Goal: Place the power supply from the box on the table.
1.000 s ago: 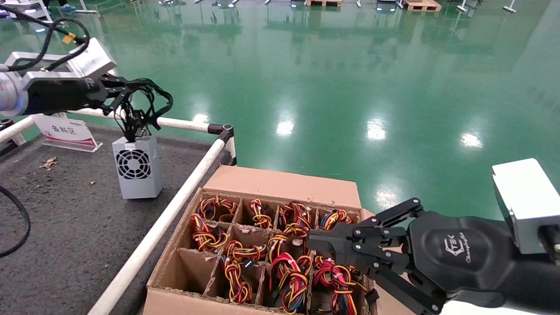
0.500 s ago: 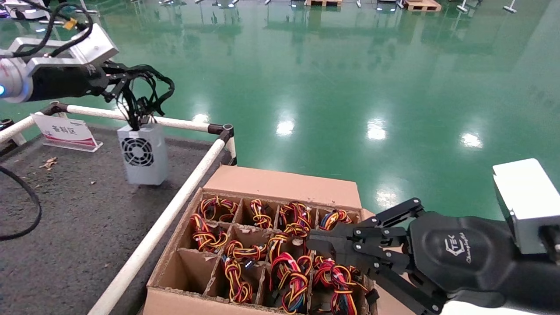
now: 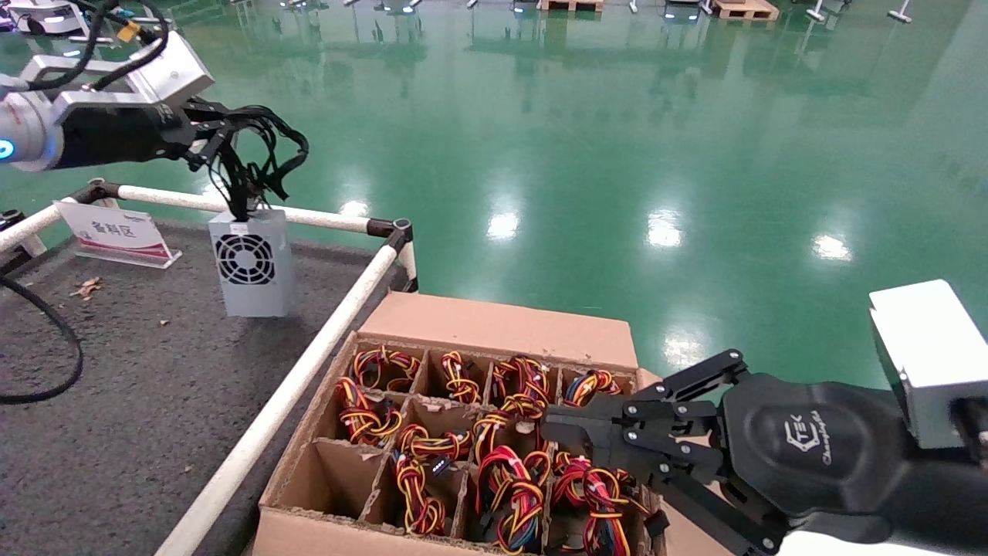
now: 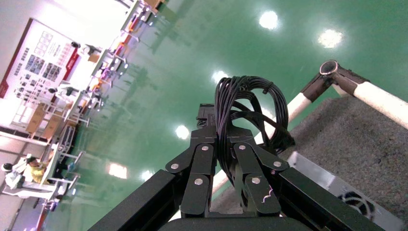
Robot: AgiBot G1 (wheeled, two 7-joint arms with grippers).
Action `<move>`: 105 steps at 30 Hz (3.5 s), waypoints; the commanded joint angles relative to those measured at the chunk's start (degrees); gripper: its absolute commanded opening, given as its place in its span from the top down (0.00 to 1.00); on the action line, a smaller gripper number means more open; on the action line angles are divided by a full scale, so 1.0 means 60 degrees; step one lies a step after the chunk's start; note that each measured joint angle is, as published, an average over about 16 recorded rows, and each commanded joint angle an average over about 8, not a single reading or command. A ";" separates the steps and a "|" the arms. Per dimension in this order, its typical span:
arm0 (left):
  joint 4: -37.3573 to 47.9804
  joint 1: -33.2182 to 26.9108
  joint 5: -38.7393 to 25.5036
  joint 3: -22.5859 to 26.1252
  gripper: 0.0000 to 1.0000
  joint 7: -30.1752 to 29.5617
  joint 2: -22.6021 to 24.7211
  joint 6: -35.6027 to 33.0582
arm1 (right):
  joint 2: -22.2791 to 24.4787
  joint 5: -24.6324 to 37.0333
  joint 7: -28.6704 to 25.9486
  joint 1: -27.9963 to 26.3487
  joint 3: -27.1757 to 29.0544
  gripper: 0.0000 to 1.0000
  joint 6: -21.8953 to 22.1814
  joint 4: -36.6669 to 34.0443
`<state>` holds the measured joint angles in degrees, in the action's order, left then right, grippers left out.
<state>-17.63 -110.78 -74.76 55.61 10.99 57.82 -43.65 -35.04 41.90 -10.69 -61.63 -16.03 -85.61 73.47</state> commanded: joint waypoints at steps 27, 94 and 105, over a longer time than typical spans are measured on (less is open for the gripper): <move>0.1210 0.0347 0.0446 -0.0238 1.00 0.0756 0.0032 -0.0515 | 0.0000 0.0000 0.0000 0.0000 0.0000 1.00 0.0000 0.0000; 0.2057 -0.0817 0.0007 0.0901 0.00 -0.0426 0.0336 -0.2669 | 0.0000 0.0000 0.0000 0.0000 0.0000 1.00 0.0000 0.0000; 0.1921 -0.0792 0.0570 0.0483 0.00 -0.0523 0.0266 -0.3044 | 0.0000 0.0000 0.0000 0.0000 0.0000 1.00 0.0000 0.0000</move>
<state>-6.21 -115.32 -70.99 58.34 7.78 59.33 -62.24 -35.04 41.90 -10.69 -61.63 -16.03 -85.61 73.47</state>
